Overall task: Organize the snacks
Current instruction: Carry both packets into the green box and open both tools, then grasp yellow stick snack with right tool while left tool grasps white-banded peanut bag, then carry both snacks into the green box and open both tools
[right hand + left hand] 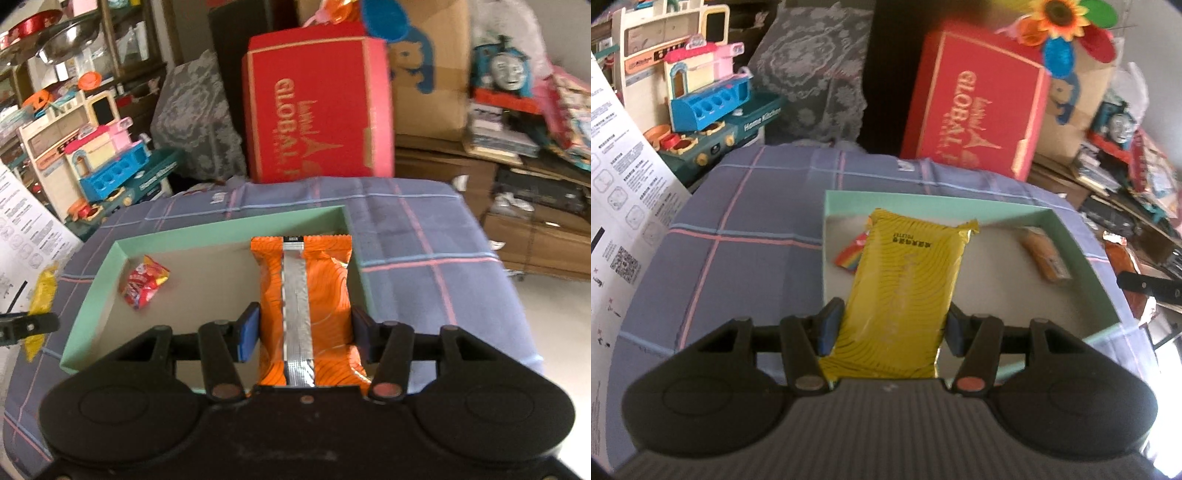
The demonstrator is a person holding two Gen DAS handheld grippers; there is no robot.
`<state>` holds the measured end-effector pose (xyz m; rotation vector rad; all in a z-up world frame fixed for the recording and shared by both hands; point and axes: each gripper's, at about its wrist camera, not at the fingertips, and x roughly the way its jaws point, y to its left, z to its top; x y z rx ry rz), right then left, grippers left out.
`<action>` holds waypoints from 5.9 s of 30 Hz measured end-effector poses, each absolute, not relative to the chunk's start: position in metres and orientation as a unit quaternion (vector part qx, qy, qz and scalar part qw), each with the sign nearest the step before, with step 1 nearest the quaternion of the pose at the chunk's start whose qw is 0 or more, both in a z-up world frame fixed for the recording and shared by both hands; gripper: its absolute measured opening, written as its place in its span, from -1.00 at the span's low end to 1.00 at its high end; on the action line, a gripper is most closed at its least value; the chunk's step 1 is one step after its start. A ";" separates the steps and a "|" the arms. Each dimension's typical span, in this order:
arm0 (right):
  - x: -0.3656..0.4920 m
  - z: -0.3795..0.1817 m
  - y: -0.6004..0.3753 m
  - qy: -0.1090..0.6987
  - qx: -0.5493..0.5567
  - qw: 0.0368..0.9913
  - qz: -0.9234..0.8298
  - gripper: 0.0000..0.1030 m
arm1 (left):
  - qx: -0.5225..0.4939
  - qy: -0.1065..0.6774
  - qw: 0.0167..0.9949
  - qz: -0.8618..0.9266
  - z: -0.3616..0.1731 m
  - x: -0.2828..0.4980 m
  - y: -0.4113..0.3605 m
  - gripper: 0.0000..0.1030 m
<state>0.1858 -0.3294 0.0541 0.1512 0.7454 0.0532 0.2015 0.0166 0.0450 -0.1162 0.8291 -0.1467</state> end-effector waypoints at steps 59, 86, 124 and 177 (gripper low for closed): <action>0.083 0.021 -0.317 0.420 0.194 0.884 0.066 1.00 | 0.042 0.445 0.894 -0.021 -0.006 0.125 -0.001 1.00; 0.053 -0.012 -0.261 0.460 0.079 0.881 0.083 0.23 | 0.081 0.459 0.883 -0.060 -0.038 0.108 -0.011 0.63; 0.091 -0.030 -0.246 0.463 0.100 0.877 0.083 -0.51 | 0.011 0.478 0.877 -0.055 -0.047 0.110 0.024 0.10; 0.240 0.038 -0.348 0.337 0.108 0.935 0.025 -0.51 | 0.008 0.421 0.902 -0.093 0.015 0.240 -0.059 -0.03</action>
